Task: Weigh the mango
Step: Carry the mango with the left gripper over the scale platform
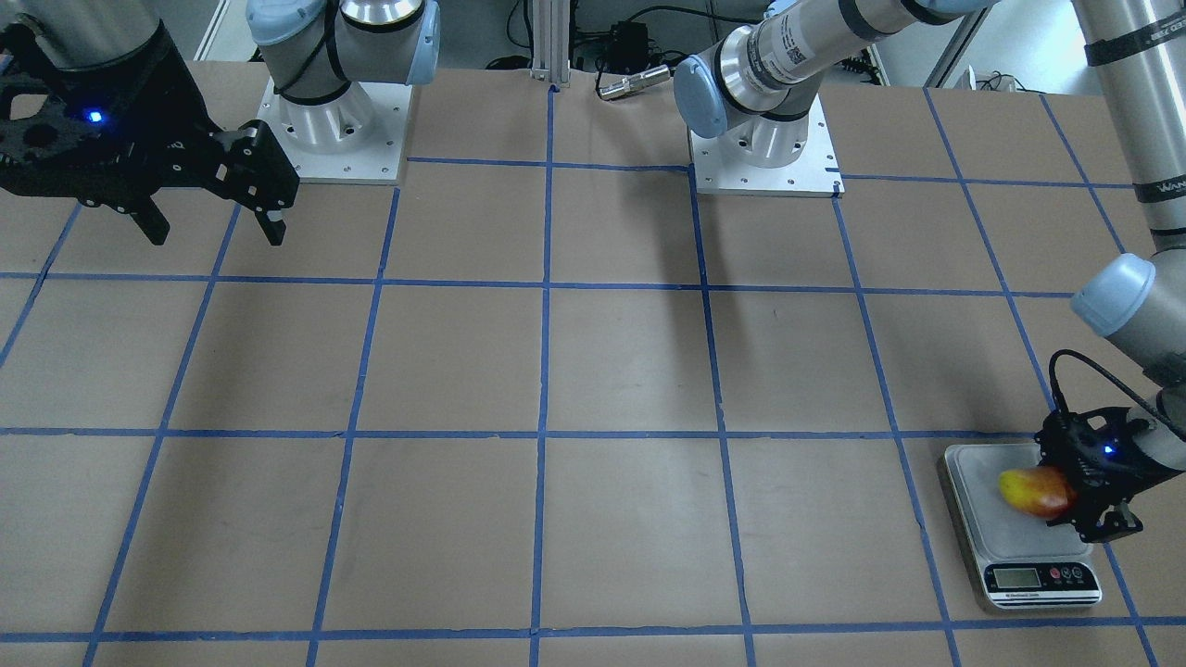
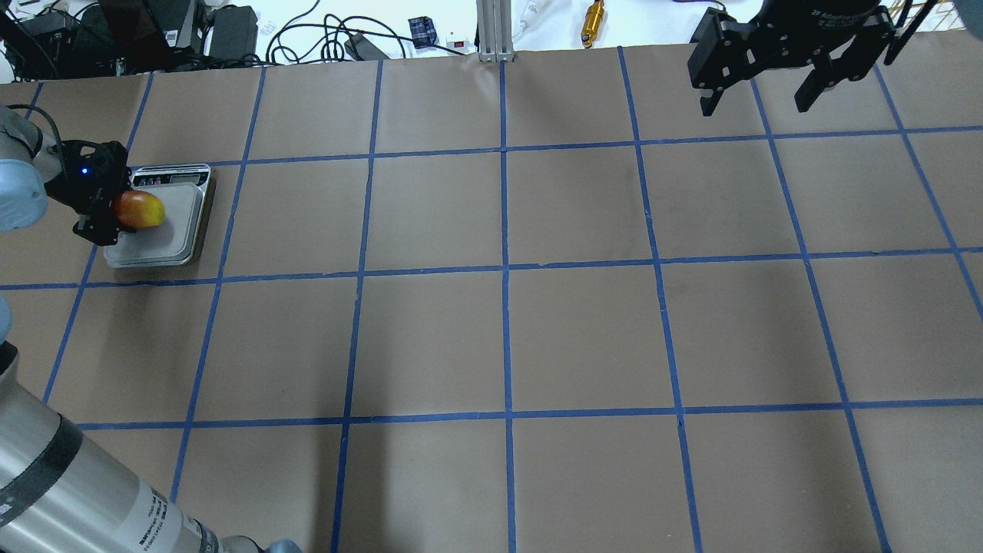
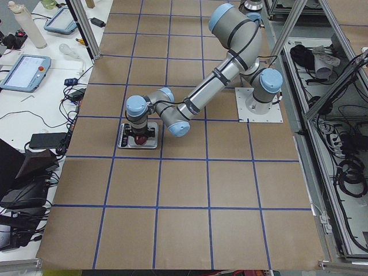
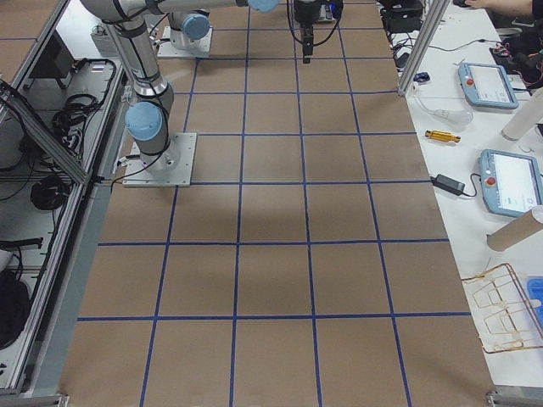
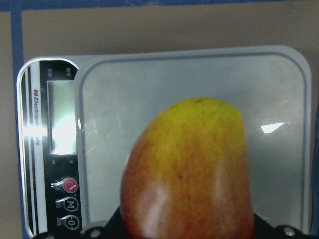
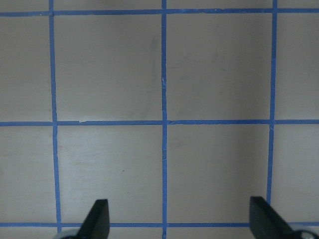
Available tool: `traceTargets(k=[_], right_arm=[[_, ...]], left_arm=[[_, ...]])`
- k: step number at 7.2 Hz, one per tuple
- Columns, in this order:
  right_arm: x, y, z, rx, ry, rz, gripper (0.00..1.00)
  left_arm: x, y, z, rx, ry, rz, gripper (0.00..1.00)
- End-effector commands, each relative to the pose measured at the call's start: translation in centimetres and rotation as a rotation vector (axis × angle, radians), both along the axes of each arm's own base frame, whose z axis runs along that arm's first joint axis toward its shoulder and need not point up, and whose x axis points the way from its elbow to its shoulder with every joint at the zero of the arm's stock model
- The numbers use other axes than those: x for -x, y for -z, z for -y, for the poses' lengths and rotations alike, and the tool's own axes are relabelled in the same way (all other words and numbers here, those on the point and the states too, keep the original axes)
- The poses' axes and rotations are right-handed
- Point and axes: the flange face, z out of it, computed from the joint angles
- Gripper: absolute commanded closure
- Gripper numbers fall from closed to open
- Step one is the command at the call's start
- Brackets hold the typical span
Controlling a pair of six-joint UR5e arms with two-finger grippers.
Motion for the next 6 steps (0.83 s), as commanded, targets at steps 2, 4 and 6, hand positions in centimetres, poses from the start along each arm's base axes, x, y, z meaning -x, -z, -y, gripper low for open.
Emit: traceTargets(k=[2,4,6], right_arm=[[0.0,0.0,0.0,0.0,0.0,0.0,0.0],[0.0,0.0,0.0,0.0,0.0,0.0,0.0],[0.0,0.0,0.0,0.0,0.0,0.0,0.0]], left_arm=[[0.1,0.1,0.0,0.001,-0.016,-0.009,0.94],[0.3,0.5,0.0,-0.004,-0.017,-0.027,0.04],[0.1,-0.6,0.1,0.007,-0.02,-0.011,0.0]])
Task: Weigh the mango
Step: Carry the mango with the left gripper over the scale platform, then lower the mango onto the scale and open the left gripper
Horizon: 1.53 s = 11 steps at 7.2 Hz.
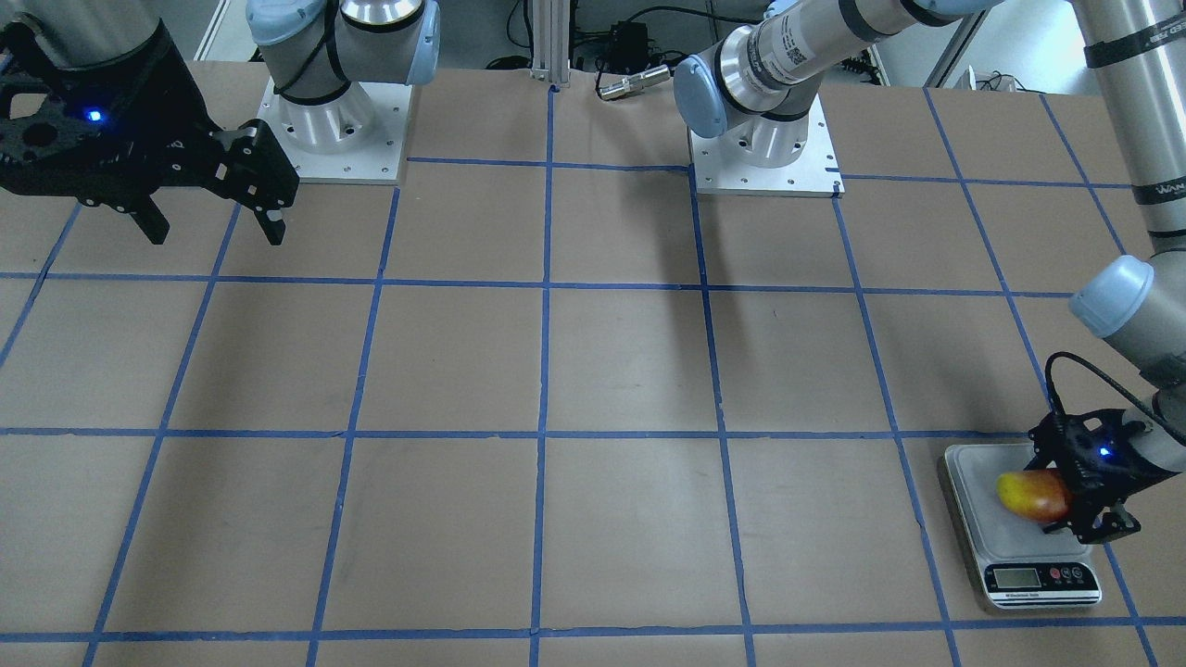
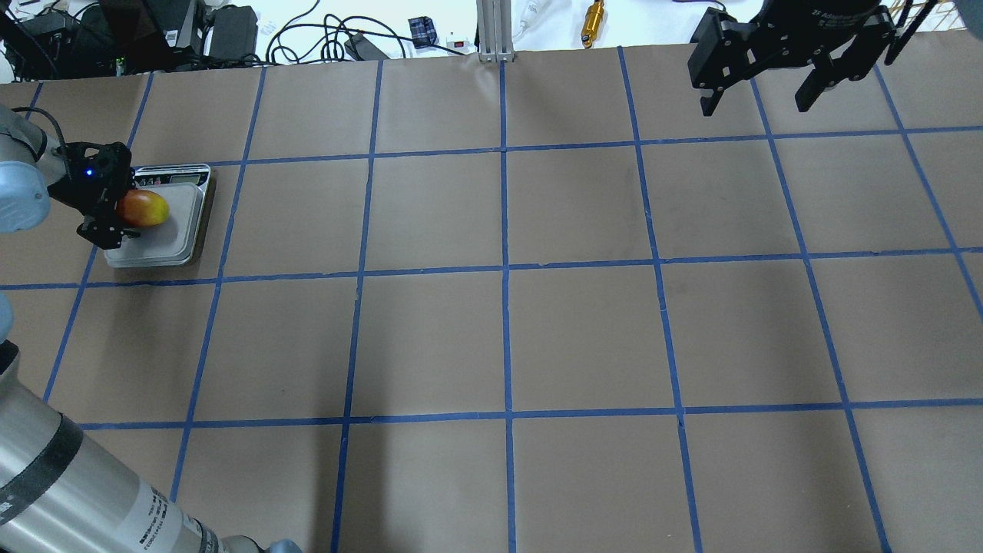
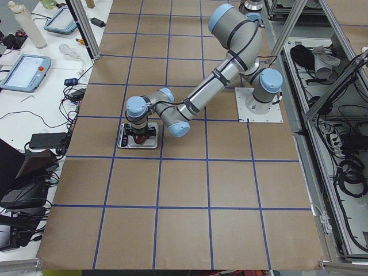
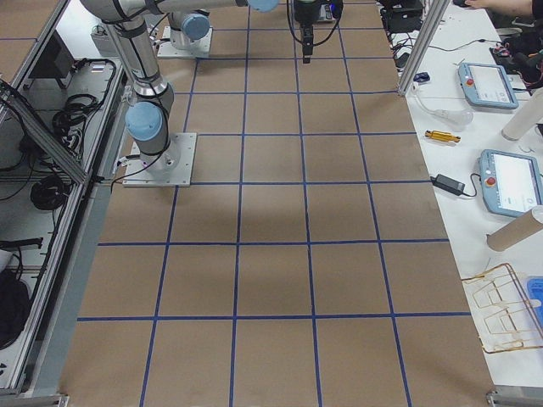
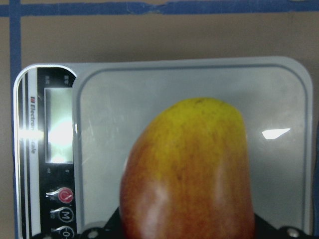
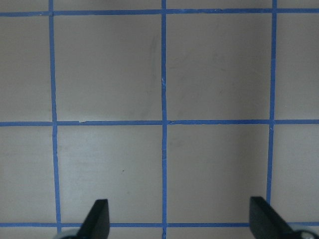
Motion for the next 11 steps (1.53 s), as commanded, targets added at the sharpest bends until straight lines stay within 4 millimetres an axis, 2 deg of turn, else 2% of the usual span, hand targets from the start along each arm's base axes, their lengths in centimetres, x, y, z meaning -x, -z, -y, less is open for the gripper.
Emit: traceTargets(k=[1,3,5,7,9,11], right_arm=[[0.0,0.0,0.0,-0.001,0.0,-0.001,0.0],[0.0,0.0,0.0,-0.001,0.0,-0.001,0.0],[0.0,0.0,0.0,0.001,0.0,0.001,0.0],[0.0,0.0,0.0,0.001,0.0,-0.001,0.0],[0.0,0.0,0.0,0.001,0.0,0.001,0.0],[0.1,0.0,0.0,-0.001,0.001,0.001,0.0]], left_arm=[[0.0,-2.3,0.1,0.022,-0.013,0.021,0.0],[1.2,-6.2,-0.6,0.017,-0.033,0.029,0.0],[2.7,-11.9,-2.6,0.005,-0.075,0.019,0.0],[5.0,-19.0,-6.3,-0.037,-0.143,0.0,0.0],[7.5,-25.9,-11.5,-0.093,-0.225,0.053,0.0],[9.7,-29.2,-14.8,-0.11,-0.349,0.041,0.0]])
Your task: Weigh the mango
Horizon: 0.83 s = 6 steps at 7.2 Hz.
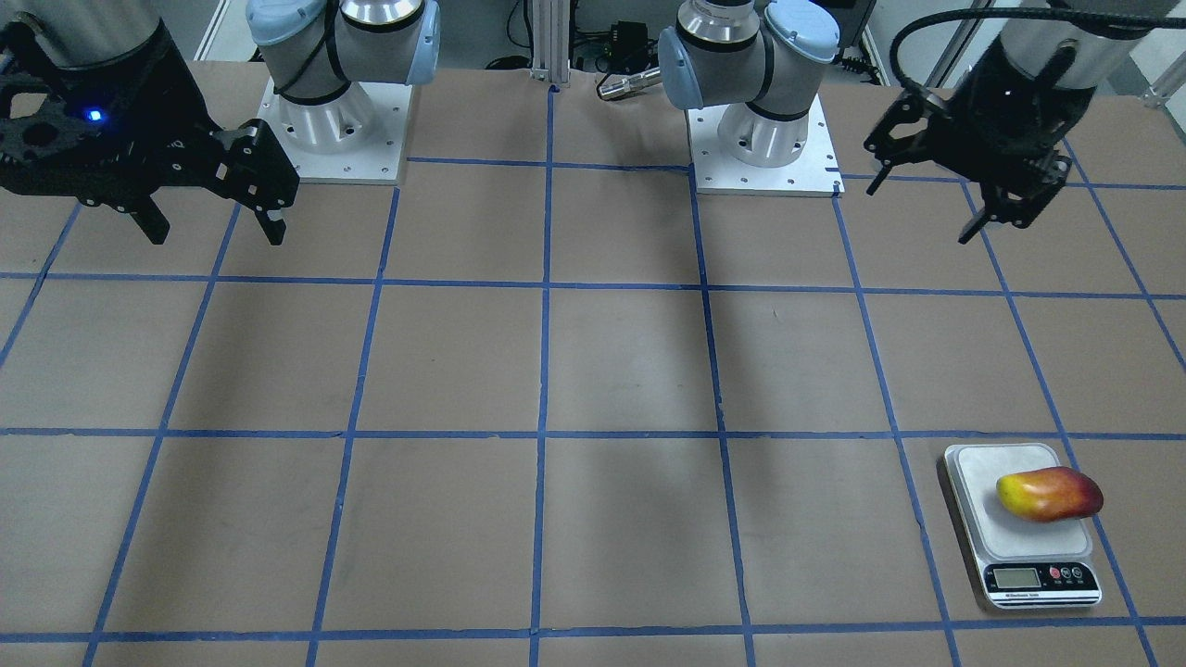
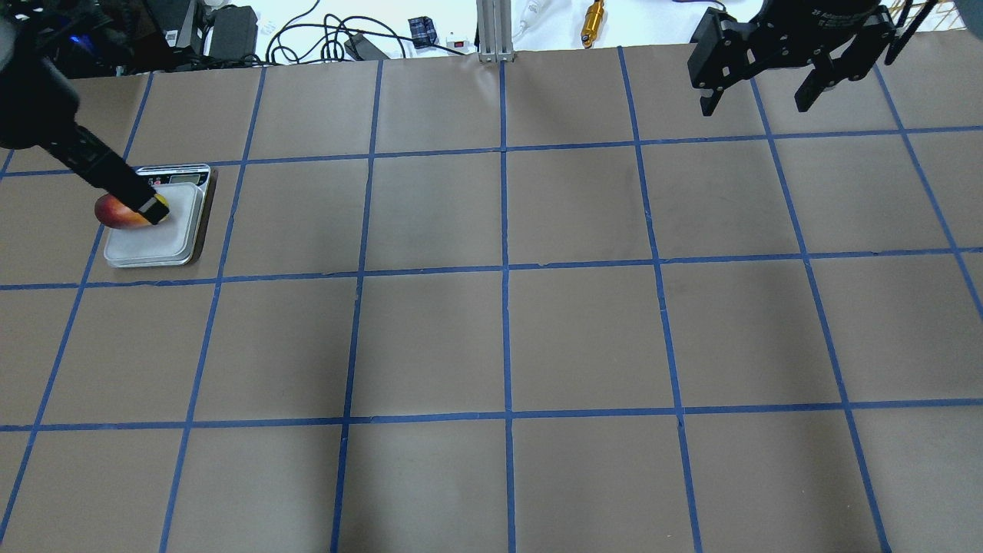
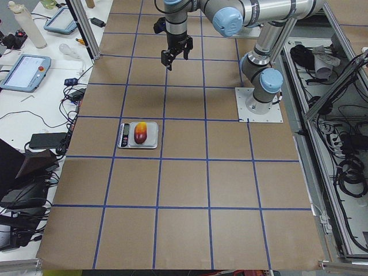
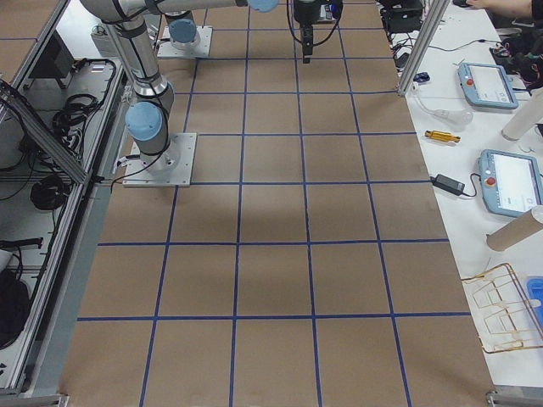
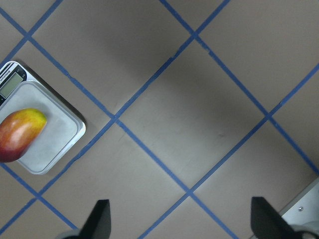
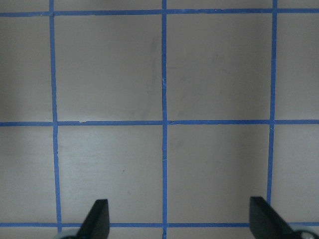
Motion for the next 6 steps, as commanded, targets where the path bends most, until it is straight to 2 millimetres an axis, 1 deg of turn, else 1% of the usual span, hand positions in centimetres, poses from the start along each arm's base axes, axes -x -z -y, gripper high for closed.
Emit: traceTargets(k=[1,3,4,5,6], right_arm=[[0.0,0.0,0.0,0.001,0.0,0.0,0.0],[0.0,0.0,0.0,0.001,0.0,0.0,0.0],[0.0,0.0,0.0,0.001,0.0,0.0,0.0],[0.0,0.0,0.0,0.001,0.0,0.0,0.0],[0.0,0.0,0.0,0.001,0.0,0.0,0.0]], left_arm=[[6.4,0.5,-0.4,-0.007,-0.175,0.011,0.0],[10.5,0.8,-0.7,0.003,-0.353,0.018,0.0],[11.3,0.7,-0.1,0.039,-0.433,0.013,0.0],[11.4,0.5,0.5,0.065,-0.478,0.007,0.0],[11.3,0.4,0.7,0.074,-0.488,0.019,0.0]])
